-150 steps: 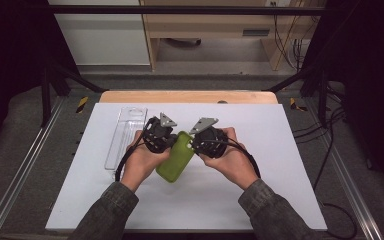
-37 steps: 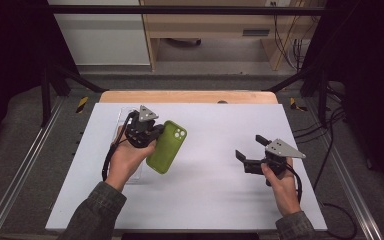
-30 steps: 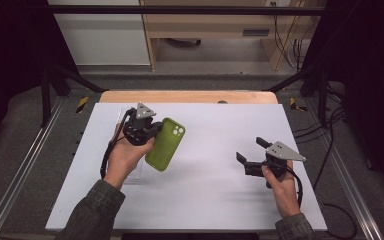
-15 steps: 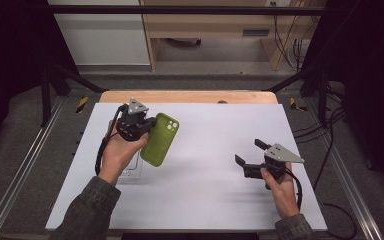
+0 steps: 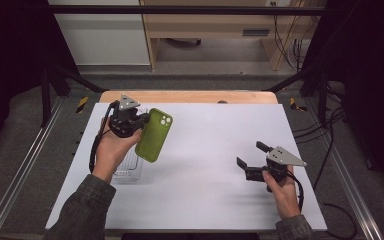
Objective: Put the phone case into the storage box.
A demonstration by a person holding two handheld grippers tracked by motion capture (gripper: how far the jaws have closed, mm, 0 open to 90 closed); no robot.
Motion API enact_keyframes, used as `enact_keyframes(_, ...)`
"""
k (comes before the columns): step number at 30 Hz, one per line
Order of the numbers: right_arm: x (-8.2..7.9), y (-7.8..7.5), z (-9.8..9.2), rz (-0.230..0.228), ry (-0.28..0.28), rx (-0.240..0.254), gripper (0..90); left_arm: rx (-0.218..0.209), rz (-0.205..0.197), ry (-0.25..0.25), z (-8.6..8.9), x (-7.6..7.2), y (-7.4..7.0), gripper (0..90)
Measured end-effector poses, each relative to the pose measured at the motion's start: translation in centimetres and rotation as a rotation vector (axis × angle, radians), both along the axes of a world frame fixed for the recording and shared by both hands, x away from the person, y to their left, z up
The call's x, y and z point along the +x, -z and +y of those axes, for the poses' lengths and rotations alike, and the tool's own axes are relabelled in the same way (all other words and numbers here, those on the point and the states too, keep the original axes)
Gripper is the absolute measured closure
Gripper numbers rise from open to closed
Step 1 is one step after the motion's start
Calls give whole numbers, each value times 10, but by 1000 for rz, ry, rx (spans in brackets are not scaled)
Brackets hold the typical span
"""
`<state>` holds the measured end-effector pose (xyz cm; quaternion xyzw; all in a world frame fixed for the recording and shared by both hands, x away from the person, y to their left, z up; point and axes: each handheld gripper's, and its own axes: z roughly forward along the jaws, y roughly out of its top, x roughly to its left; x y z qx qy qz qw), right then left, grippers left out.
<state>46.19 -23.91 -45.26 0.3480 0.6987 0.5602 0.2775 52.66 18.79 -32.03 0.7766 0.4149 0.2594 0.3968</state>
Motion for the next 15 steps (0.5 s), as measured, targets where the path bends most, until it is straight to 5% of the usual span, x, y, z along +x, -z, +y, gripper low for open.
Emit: enact_keyframes(15,0,1,1,2,-11,5,38,-24,-31,-44,19,4,-5,875)
